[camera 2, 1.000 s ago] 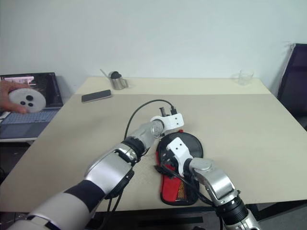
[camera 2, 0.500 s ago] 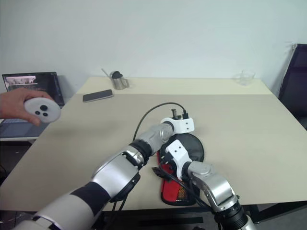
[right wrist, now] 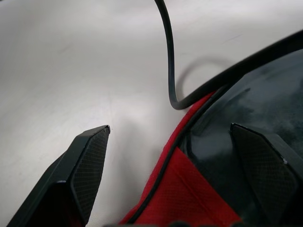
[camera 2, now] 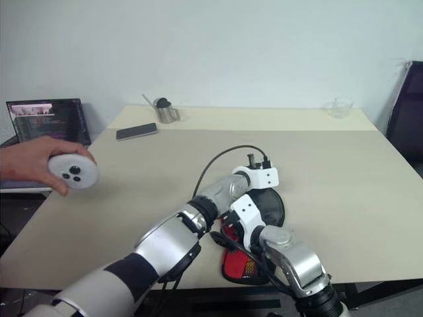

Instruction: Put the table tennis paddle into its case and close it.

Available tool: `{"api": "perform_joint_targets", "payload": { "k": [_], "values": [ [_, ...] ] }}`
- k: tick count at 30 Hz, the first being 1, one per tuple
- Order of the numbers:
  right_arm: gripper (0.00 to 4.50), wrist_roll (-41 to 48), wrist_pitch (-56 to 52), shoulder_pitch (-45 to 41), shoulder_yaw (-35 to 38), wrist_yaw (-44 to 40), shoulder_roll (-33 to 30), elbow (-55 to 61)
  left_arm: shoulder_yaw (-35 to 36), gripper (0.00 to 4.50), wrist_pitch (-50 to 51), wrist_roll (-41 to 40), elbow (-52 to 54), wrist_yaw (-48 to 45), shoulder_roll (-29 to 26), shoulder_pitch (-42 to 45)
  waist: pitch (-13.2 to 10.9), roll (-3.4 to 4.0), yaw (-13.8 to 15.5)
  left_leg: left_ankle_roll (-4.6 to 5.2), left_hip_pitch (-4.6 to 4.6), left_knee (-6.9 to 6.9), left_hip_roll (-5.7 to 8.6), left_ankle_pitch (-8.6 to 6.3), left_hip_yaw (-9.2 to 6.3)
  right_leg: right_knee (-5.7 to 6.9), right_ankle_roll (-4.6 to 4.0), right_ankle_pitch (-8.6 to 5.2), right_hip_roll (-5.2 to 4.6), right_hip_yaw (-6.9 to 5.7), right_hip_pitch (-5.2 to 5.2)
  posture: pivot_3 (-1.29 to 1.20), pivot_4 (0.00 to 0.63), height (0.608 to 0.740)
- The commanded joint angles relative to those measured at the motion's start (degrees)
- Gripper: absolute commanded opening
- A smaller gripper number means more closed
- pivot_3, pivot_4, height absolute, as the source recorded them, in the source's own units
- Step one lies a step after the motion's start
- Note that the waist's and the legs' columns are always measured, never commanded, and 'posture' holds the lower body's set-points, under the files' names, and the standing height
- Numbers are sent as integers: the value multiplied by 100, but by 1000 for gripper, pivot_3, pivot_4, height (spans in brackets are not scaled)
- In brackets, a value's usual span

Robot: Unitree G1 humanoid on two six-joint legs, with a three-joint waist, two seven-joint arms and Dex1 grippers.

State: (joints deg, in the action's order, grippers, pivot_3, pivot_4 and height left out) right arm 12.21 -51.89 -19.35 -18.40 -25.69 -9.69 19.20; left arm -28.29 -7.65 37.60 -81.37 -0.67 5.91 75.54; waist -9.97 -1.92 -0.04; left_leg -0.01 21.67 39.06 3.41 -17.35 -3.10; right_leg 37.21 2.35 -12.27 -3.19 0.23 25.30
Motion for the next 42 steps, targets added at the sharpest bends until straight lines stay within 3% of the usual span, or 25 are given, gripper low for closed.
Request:
{"api": "perform_joint_targets", "payload": {
  "k": [1,6,7,17,18,27,30,33,38,42],
  "values": [
    [4500,76,-115,27,-106,77,110,63,-57,257,-160,67,191,34,322,270,0,0,-1,0,0,0,0,0,0,0,0,0,0,0,0,0,150,740],
    [4500,124,-141,39,-99,128,128,99,287,257,152,-252,168,-386,281,76,0,0,-4,0,0,0,0,0,1,1,0,0,0,0,0,0,150,740],
    [4500,128,-144,31,-95,129,134,93,319,961,205,-273,165,-453,262,47,0,0,-8,0,0,0,0,0,1,1,0,0,0,0,0,0,150,740],
    [4500,78,23,-152,-38,-12,22,-77,32,4281,196,46,166,-811,22,-185,37,0,-11,2,-17,0,-1,-1,2,2,0,0,1,2,-14,0,150,740],
    [4500,63,81,-208,-26,-70,-44,-104,-9,4399,195,84,165,-883,-13,-201,38,1,-11,3,-23,0,-1,-1,2,2,0,0,1,2,-20,0,150,740],
    [4500,656,5,-586,622,-1235,-1460,487,591,4399,-299,-614,339,-1585,-310,-148,38,1,-10,19,-39,0,-1,-10,3,2,1,-1,3,2,-38,0,150,740],
    [4500,1074,27,-375,956,-1880,-2228,1020,956,4399,-771,-1089,503,-2302,-450,-110,37,2,-6,18,-32,-1,-2,-10,3,-2,1,-1,3,1,-33,0,150,740],
    [4500,1841,13,-76,1769,-2715,-3088,1390,1251,4399,-1144,-1513,750,-3141,-733,-16,32,-2,-1,15,-10,2,-2,-8,0,-9,1,-1,1,-5,-19,0,150,740],
    [4500,2005,468,294,2455,-3319,-3949,1034,1801,4399,-791,-2295,1238,-4246,-1044,212,32,-2,2,24,-10,1,-9,-13,1,-7,1,0,2,-6,-20,0,150,740],
    [4500,1785,814,41,2594,-3208,-4123,346,2119,4399,271,-2995,2007,-5579,-1338,-115,32,-2,-21,26,-20,2,-10,-13,13,-2,3,0,2,2,-25,0,150,740]
  ]
}}
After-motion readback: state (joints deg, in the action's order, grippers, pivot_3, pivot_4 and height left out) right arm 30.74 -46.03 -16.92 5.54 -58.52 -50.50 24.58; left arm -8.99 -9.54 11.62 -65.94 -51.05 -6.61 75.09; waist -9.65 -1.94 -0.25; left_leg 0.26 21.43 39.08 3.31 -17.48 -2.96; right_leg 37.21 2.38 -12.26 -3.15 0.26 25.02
